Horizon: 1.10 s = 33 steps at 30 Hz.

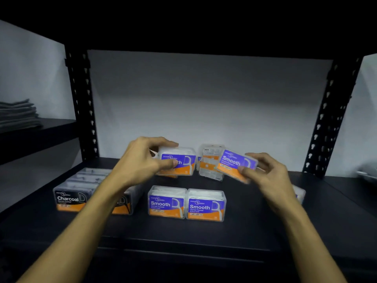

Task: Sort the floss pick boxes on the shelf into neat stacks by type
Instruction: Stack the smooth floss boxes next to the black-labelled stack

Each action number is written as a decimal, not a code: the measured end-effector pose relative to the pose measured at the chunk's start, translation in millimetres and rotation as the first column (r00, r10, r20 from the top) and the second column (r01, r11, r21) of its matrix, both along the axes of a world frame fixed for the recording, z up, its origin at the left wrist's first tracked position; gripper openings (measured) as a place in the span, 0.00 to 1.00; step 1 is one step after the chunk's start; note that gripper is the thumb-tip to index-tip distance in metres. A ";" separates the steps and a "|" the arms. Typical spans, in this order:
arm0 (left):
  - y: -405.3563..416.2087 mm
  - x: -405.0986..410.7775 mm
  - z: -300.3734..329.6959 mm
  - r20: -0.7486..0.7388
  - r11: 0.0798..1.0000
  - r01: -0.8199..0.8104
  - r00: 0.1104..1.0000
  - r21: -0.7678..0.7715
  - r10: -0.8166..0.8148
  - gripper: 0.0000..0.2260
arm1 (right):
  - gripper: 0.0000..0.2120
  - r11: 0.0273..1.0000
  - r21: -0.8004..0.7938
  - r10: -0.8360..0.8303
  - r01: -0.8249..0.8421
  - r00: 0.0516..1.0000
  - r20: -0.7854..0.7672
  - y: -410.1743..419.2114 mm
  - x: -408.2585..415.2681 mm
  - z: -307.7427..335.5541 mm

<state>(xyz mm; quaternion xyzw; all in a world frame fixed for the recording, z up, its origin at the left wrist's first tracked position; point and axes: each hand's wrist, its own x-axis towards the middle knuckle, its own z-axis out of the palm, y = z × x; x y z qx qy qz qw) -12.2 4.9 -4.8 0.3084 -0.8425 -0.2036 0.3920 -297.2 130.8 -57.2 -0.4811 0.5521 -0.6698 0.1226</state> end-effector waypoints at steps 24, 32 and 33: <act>-60.2 -36.4 -2.5 0.532 0.953 0.038 0.823 0.300 -0.200 0.13 | 0.17 0.851 0.498 0.258 -0.170 0.959 -0.113 -26.4 29.3 -13.1; -56.1 -34.0 1.1 0.585 0.968 0.051 0.788 0.246 -0.191 0.13 | 0.21 0.817 0.529 0.340 -0.230 0.933 -0.119 -20.0 43.4 -4.4; -54.7 -33.7 2.0 0.600 0.971 0.050 0.778 0.235 -0.185 0.13 | 0.20 0.809 0.538 0.359 -0.236 0.924 -0.135 -19.4 44.1 -3.4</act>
